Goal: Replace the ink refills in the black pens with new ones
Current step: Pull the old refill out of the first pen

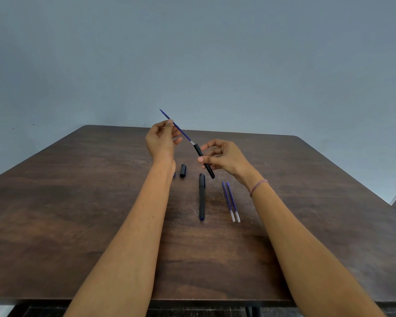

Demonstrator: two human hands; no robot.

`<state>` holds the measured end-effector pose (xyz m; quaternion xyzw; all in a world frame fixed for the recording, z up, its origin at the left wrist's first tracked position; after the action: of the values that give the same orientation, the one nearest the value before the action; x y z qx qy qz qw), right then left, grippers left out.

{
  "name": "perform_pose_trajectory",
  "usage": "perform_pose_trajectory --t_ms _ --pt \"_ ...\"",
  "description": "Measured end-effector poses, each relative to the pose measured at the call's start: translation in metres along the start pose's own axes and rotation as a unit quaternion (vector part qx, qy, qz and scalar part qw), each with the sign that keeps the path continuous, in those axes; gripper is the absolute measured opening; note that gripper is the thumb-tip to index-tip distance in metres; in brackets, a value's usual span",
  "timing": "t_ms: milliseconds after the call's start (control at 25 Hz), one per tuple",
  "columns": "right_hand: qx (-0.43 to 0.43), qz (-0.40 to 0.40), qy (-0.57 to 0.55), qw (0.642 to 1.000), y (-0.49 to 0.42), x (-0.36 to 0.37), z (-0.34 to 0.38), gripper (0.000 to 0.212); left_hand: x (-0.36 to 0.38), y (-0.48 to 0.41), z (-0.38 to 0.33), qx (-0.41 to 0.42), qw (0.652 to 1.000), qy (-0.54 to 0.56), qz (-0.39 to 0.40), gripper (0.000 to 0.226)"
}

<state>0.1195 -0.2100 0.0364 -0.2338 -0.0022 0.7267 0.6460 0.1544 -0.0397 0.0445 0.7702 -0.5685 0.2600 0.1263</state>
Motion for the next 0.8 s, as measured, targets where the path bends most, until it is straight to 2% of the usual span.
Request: perform_pose_trajectory --t_ms 320,600,800 --pt "0.007 0.002 -0.006 1.000 -0.001 0.000 -0.001 0.026 -0.016 -0.007 -0.003 -0.027 0.996 0.060 -0.057 0.007" --pt "0.005 -0.003 -0.001 1.000 0.000 -0.001 -0.003 0.026 -0.028 -0.013 -0.004 -0.036 0.993 0.071 -0.085 0.009" --pt "-0.001 -0.024 -0.002 1.000 0.000 -0.003 -0.006 0.031 -0.040 -0.020 -0.013 -0.041 0.994 -0.003 -0.105 0.012"
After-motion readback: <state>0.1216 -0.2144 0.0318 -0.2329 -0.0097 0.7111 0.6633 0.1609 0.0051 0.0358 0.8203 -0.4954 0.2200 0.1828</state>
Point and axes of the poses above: each hand's wrist, its own y-axis away from the middle knuckle, its own x-axis out of the palm, z = x × y, the point moved 6 cm from there along -y, towards the middle knuckle, and after that the axes turned 5 degrees about -x, right-handed, at the moved point
